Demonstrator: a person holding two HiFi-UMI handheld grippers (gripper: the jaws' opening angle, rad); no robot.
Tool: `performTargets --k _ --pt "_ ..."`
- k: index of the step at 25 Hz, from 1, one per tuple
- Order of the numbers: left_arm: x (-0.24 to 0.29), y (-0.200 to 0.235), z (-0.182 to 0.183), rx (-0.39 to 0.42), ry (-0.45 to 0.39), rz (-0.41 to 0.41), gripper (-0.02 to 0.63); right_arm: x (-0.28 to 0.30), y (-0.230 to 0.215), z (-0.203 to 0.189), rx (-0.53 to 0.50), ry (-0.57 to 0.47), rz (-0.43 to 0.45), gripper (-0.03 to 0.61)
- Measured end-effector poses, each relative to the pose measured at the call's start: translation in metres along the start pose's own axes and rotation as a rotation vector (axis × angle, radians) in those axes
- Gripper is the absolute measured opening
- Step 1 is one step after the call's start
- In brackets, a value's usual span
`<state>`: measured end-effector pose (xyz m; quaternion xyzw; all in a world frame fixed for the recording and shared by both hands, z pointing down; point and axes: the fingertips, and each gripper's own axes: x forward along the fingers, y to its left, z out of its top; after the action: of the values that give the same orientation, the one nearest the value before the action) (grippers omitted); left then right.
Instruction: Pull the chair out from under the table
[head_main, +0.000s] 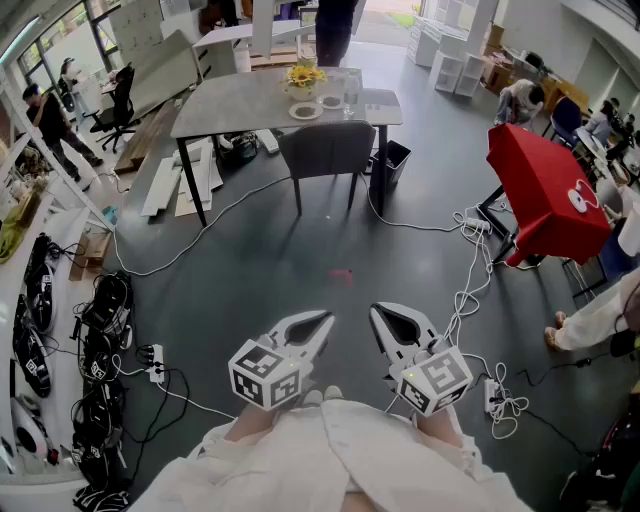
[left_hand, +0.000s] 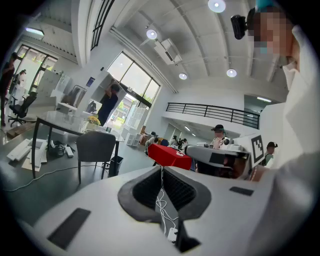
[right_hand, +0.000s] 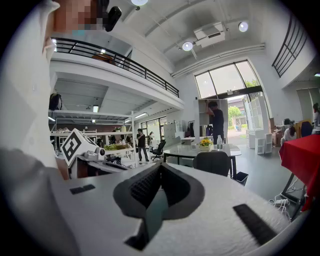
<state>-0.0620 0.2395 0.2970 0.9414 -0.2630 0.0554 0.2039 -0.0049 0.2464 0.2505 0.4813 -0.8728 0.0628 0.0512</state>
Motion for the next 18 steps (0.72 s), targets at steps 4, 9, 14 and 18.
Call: performTargets --k 4,9,14,18 --pt "0.0 0.001 0.004 0.012 -0.003 0.014 0.025 -0.007 -0.004 -0.001 -0.023 0.011 -0.01 0.003" --pt "0.0 0.004 0.007 0.019 -0.007 0.01 0.025 -0.005 -0.005 -0.003 -0.02 0.014 -0.021 0.003" --pt "0.006 0.004 0.006 0.012 -0.004 0.004 0.025 -0.002 -0.004 -0.005 -0.026 0.022 -0.002 0.003" --pt "0.016 0.002 0.009 0.005 -0.015 -0.002 0.025 0.002 0.001 0.001 -0.06 -0.005 0.039 0.005"
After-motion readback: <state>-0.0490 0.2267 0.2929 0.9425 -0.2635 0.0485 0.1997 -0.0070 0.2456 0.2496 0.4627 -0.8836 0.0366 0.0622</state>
